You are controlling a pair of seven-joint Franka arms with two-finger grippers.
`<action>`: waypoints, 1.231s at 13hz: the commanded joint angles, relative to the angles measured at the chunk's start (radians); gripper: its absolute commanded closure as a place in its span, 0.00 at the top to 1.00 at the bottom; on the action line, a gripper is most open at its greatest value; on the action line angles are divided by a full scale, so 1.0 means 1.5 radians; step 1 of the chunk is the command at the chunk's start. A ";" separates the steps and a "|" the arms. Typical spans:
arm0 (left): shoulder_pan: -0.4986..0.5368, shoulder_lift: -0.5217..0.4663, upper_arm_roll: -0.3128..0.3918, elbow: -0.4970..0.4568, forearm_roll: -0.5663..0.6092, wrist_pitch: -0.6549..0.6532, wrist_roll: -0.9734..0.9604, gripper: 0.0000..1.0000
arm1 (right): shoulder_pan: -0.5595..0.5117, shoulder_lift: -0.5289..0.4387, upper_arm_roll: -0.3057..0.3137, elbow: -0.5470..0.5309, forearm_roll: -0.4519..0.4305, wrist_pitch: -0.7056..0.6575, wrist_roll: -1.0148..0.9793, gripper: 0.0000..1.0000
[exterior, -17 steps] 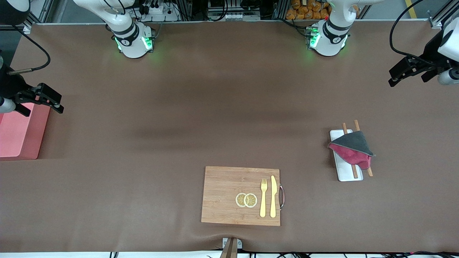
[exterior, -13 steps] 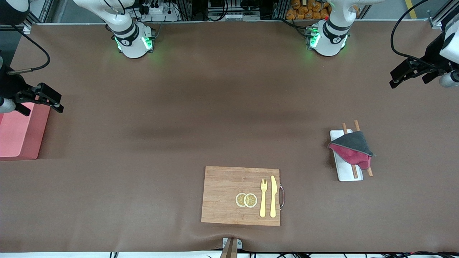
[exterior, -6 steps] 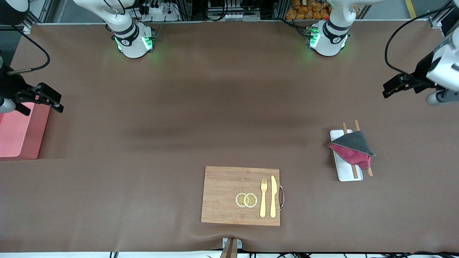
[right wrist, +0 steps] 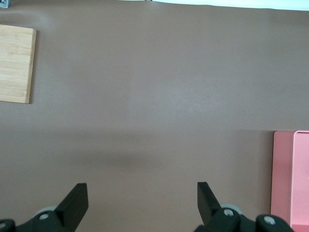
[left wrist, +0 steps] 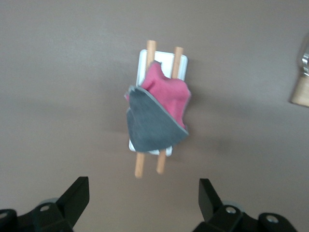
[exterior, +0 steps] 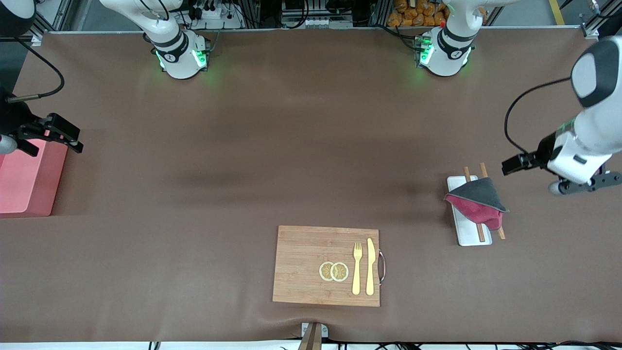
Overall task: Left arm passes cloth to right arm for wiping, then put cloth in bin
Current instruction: 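Lower the left gripper and grasp the pink-grey cloth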
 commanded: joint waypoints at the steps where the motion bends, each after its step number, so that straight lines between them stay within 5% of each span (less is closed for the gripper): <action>1: 0.012 0.050 -0.002 -0.004 -0.008 0.049 0.017 1.00 | -0.005 0.004 0.007 0.003 -0.011 -0.003 0.008 1.00; 8: 0.002 0.153 -0.005 0.006 -0.007 0.139 0.017 0.99 | 0.001 0.012 0.008 0.003 -0.011 -0.001 0.011 1.00; 11: 0.002 0.163 -0.005 0.007 -0.003 0.139 0.016 0.82 | 0.000 0.013 0.008 0.003 -0.011 0.000 0.012 1.00; 16: 0.002 0.178 -0.005 0.009 -0.003 0.139 0.005 0.67 | 0.000 0.013 0.008 0.003 -0.011 -0.001 0.012 1.00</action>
